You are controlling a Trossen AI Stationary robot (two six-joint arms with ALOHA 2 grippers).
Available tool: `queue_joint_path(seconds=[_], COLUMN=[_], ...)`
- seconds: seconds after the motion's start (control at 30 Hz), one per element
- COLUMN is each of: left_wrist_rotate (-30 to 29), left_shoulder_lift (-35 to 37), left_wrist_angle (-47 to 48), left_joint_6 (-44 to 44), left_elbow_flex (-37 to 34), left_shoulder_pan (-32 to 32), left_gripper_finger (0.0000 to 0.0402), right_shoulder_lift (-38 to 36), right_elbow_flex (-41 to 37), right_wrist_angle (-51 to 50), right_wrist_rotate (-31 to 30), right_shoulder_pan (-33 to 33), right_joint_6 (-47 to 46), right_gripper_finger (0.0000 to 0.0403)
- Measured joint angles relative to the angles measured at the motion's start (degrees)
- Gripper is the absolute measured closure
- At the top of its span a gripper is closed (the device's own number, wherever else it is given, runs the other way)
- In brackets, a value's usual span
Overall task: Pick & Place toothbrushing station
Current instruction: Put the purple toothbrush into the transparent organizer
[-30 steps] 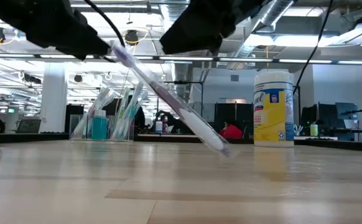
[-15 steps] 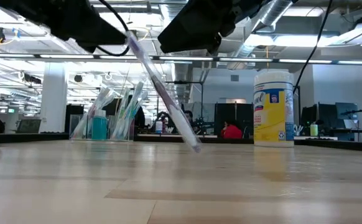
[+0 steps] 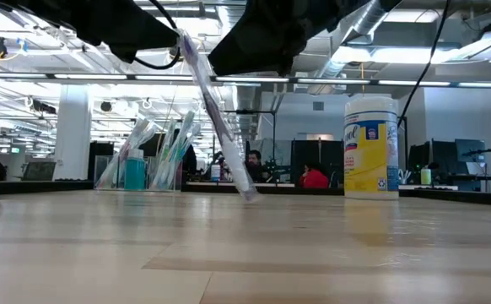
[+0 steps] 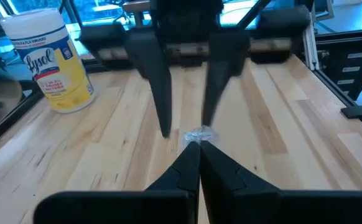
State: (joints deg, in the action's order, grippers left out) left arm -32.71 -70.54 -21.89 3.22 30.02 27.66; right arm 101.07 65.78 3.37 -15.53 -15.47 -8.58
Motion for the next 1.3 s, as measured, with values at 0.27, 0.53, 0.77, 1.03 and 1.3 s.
queue_joint_path(seconds=[0.27,0.53,0.77,1.03,1.3], left_wrist_rotate=[0.01,0.11,0.30,0.22,-0.58], left_shoulder_lift=[0.00,-0.04,-0.04,-0.07,1.08], left_wrist_angle=[-0.33,-0.11,0.00,-0.04,-0.17], left_joint_6=[-0.02,-0.02,-0.02,-1.38,-1.45], left_elbow_flex=[0.00,0.00,0.00,0.00,0.02], left_shoulder_pan=[-0.46,-0.59,-0.59,-0.55,-0.39], left_gripper_finger=[0.0401,0.0401,0.0402,0.0387,0.0335], right_shoulder_lift=[6.43,7.37,7.37,7.37,7.37], right_elbow_flex=[0.92,2.51,2.51,2.51,2.51], right_wrist_angle=[4.82,5.09,4.91,4.88,6.05], right_wrist_rotate=[2.34,2.37,4.94,6.82,8.00], right_shoulder_pan=[0.68,1.29,0.93,1.45,0.99], right_joint_6=[2.38,2.56,2.55,3.02,3.73], right_gripper_finger=[0.0278,0.0297,0.0367,0.0393,0.0394])
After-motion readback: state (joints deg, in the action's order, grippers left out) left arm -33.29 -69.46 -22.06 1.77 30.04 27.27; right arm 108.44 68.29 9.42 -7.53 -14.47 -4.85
